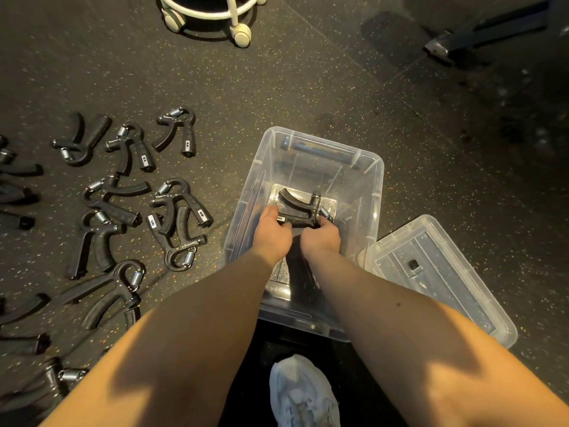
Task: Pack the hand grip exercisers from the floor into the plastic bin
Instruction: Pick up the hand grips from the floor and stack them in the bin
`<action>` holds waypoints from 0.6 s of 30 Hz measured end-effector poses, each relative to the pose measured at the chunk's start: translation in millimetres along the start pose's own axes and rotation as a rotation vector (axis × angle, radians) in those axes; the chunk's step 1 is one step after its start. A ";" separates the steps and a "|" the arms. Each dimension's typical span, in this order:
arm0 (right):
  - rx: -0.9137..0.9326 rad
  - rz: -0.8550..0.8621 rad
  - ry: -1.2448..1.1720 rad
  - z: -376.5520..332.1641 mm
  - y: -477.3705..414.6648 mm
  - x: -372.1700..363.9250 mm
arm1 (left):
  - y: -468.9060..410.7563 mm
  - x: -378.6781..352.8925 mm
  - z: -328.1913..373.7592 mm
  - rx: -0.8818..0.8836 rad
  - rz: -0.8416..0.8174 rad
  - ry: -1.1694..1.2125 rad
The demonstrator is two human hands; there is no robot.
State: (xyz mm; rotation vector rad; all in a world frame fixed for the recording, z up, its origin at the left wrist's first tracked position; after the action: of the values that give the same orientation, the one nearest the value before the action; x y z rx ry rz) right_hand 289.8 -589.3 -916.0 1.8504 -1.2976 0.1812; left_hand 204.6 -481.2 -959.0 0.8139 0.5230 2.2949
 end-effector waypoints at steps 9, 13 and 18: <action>0.030 -0.152 -0.192 -62.5 47.1 23.0 | 84.0 52.5 79.0 0.062 -0.148 0.222; 0.204 -0.235 -0.133 -105.1 83.0 38.3 | 120.0 95.6 111.2 -0.032 -0.128 0.266; 0.313 -0.422 -0.013 -154.2 158.6 42.4 | 146.4 160.4 113.7 -0.071 -0.065 0.321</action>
State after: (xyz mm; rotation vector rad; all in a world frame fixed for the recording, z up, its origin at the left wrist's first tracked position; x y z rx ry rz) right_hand 228.9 -527.6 -708.2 2.3509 -0.8944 0.1507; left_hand 120.0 -459.7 -729.9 0.3895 0.5946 2.3805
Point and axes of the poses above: each hand's wrist, its own y-axis away from the middle knuckle, its own x-axis out of the back of the hand, z = x × y, the point moved 6 cm from there along -y, towards the middle knuckle, and after that the axes turned 4 degrees about z, right-handed, at the moved point
